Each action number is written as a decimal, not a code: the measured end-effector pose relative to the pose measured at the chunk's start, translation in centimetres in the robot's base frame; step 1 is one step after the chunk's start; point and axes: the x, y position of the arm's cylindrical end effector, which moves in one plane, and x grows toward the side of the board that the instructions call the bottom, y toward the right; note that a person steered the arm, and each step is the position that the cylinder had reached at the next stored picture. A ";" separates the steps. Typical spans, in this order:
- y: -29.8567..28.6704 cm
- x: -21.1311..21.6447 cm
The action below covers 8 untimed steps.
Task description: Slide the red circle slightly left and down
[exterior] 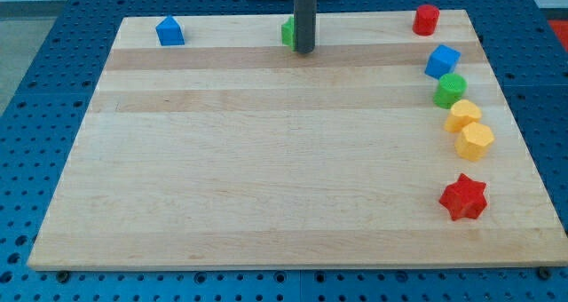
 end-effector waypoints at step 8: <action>20.4 1.0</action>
